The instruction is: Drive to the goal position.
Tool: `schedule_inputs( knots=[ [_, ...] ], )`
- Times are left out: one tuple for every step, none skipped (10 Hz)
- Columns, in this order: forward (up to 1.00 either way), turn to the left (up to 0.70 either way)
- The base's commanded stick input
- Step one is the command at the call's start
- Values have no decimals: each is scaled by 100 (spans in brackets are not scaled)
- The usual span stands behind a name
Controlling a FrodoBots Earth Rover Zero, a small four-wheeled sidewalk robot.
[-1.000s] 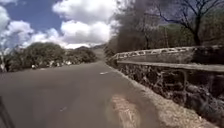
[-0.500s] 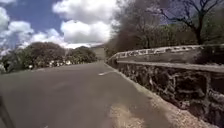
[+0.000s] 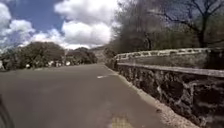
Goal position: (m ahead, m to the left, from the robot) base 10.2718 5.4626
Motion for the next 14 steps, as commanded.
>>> schedule_inputs(
  knots=[
    [70,0],
    [70,0],
    [70,0],
    [70,0],
    [70,0],
    [70,0],
    [70,27],
    [70,27],
    [70,27],
    [70,19],
    [70,8],
    [70,0],
    [70,0],
    [70,0]
  ],
)
